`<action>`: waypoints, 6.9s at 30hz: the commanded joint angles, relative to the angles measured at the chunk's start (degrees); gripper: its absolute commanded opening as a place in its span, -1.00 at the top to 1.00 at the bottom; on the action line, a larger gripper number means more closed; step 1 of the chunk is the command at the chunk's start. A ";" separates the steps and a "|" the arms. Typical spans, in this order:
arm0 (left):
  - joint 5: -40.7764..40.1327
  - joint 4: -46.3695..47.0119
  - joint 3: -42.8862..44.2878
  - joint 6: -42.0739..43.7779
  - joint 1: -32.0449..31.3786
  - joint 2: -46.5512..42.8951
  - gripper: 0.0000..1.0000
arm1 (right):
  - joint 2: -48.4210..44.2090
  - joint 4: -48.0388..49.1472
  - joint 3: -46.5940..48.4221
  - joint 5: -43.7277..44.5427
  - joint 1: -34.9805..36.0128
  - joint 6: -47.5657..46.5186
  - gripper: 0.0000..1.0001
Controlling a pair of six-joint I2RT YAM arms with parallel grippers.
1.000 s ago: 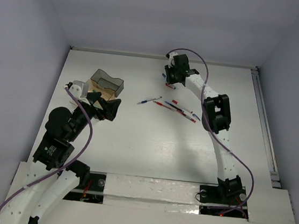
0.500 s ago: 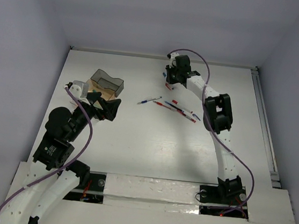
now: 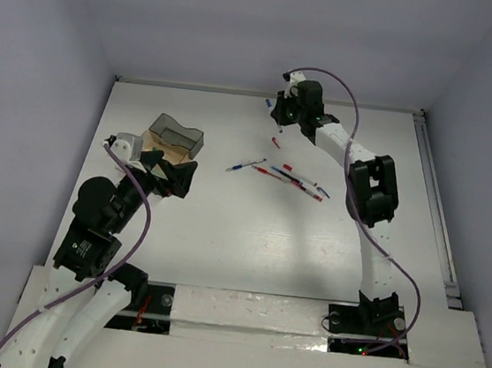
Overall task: Sort the stationery into containers
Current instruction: Pick up the pen from the center of the board, then place the pen in the storage box, then pick up the pen from the center of the board, then place the pen in the storage box.
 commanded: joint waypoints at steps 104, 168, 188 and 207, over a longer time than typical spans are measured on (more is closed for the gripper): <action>0.06 2.73 -0.73 0.27 1.10 -2.87 -0.98 | -26.04 -23.06 -33.56 12.92 -4.02 -1.23 0.02; -2.48 2.11 -0.46 -0.26 2.16 -2.61 -0.98 | -11.92 3.48 -8.62 -6.14 21.46 3.95 1.00; -3.10 2.02 -0.38 -0.35 2.16 -3.75 -0.98 | 15.45 -3.73 28.41 -7.91 28.85 2.02 1.00; -3.02 2.11 -0.46 -0.44 2.16 -3.66 -0.98 | 13.17 -2.32 24.72 -7.65 29.38 0.88 0.34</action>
